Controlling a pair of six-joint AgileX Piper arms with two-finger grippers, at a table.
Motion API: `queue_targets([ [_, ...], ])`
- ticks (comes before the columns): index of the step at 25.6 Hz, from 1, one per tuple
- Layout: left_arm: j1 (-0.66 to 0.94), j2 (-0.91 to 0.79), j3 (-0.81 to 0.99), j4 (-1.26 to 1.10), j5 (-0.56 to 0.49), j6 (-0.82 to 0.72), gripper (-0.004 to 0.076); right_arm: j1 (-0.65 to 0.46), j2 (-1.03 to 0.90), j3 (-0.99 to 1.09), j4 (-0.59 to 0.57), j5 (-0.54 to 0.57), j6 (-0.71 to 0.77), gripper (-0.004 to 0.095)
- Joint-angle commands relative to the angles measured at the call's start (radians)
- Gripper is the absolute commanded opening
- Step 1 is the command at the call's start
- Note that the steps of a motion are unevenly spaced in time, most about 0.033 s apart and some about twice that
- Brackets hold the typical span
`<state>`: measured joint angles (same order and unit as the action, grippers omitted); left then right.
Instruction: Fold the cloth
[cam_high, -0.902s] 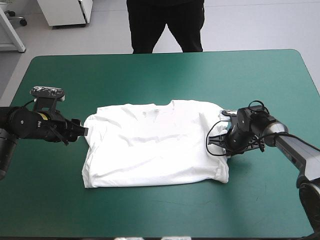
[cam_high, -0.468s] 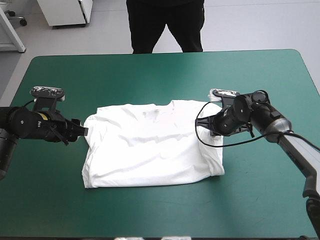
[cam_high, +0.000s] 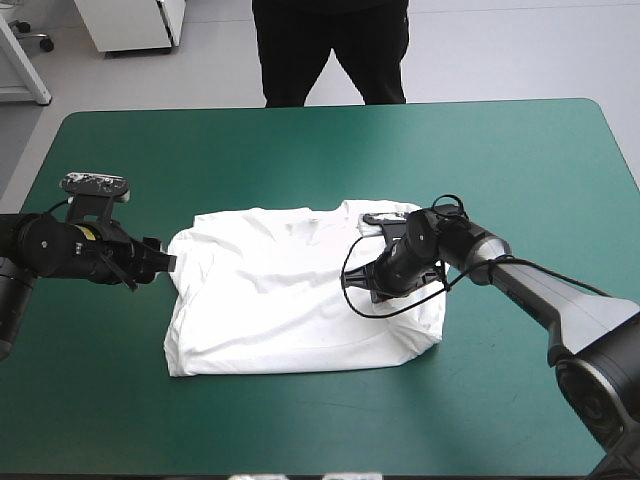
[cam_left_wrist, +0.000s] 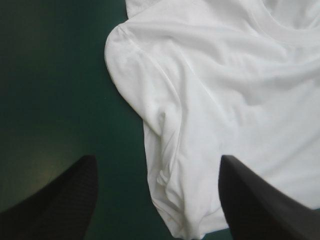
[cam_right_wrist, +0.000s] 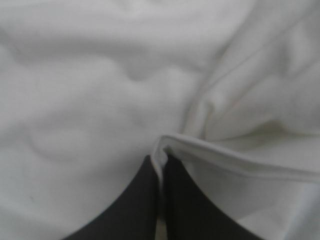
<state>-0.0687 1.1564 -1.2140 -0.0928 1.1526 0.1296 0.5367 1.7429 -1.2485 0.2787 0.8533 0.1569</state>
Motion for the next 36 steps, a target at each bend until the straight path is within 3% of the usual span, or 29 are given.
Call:
queue_targets([
  [1, 0.001, -0.023, -0.032, -0.016, -0.038, -0.005, 0.0489, 0.004, -0.037, -0.033, 0.045, -0.021, -0.045, -0.0017],
  [3, 0.001, -0.023, -0.032, -0.012, -0.038, -0.005, 0.0489, 0.004, -0.037, -0.033, 0.052, -0.017, -0.062, -0.0011],
  [6, 0.001, -0.023, -0.032, -0.012, -0.035, -0.005, 0.0489, 0.004, -0.039, -0.033, 0.054, 0.015, -0.072, 0.0096],
  [11, 0.001, -0.023, -0.032, -0.012, -0.029, -0.007, 0.0489, 0.004, -0.044, -0.079, 0.1, 0.142, -0.091, 0.0497],
  [14, 0.001, -0.023, -0.032, -0.012, -0.012, -0.007, 0.0489, 0.004, -0.087, -0.116, 0.084, 0.156, -0.086, 0.0631],
  [17, 0.001, -0.023, -0.032, -0.008, 0.027, -0.007, 0.0489, 0.004, -0.165, -0.127, 0.022, 0.158, -0.023, 0.0621],
  [27, 0.001, -0.023, -0.007, -0.008, 0.136, -0.051, 0.0489, 0.002, -0.403, -0.121, -0.34, 0.302, 0.169, 0.0579],
  [33, 0.001, -0.025, 0.191, -0.054, 0.128, -0.083, 0.0489, 0.002, -0.436, -0.121, -0.371, 0.323, 0.191, 0.0512],
  [36, 0.001, -0.025, 0.302, -0.055, 0.058, -0.083, 0.0489, 0.002, -0.436, -0.121, -0.375, 0.317, 0.198, 0.0509],
])
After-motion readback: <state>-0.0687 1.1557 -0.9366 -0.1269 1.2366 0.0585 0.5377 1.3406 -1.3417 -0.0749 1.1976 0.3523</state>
